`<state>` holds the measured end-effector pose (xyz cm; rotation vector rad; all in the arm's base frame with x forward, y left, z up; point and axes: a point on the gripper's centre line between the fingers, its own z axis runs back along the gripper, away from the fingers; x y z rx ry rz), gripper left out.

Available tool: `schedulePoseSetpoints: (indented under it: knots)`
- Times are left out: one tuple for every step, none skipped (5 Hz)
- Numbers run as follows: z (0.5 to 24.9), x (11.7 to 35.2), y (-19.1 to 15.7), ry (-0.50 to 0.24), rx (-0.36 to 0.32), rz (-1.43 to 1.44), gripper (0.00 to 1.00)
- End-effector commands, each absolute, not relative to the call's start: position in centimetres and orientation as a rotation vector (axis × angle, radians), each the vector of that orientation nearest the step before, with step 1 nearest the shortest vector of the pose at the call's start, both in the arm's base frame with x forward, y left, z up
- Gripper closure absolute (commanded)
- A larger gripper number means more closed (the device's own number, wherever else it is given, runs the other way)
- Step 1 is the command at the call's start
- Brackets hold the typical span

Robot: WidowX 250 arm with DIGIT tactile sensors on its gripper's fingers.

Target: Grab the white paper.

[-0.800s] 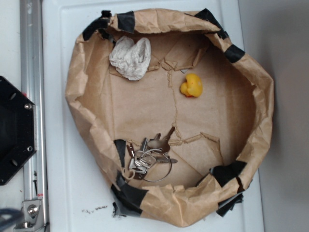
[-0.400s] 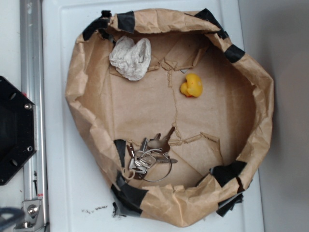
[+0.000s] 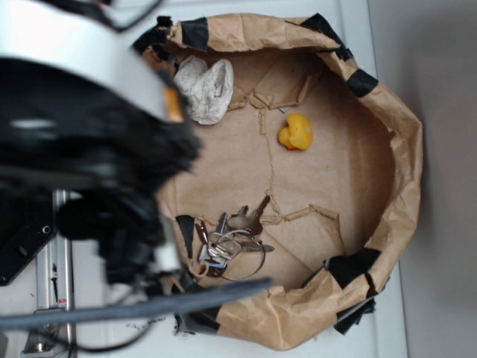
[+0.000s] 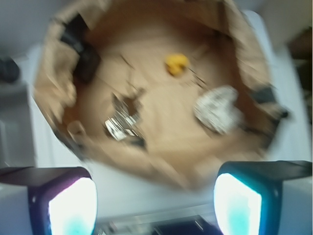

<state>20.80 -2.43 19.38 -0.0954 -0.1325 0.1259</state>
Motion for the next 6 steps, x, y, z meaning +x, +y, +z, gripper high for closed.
schedulePoseSetpoints:
  knots:
    - [13.6, 25.4, -2.4, -0.171, -0.100, -0.019, 0.00]
    - [10.5, 24.8, -2.3, -0.100, -0.058, -0.227, 0.00]
    - [9.2, 23.9, -0.8, -0.060, 0.003, -0.480, 0.00]
    - [8.8, 23.6, 1.7, 0.004, 0.083, -0.636, 0.00]
    - [7.7, 23.7, 3.1, 0.068, 0.128, -0.786, 0.00]
    - [7.2, 24.2, 4.3, 0.050, 0.169, -0.797, 0.00]
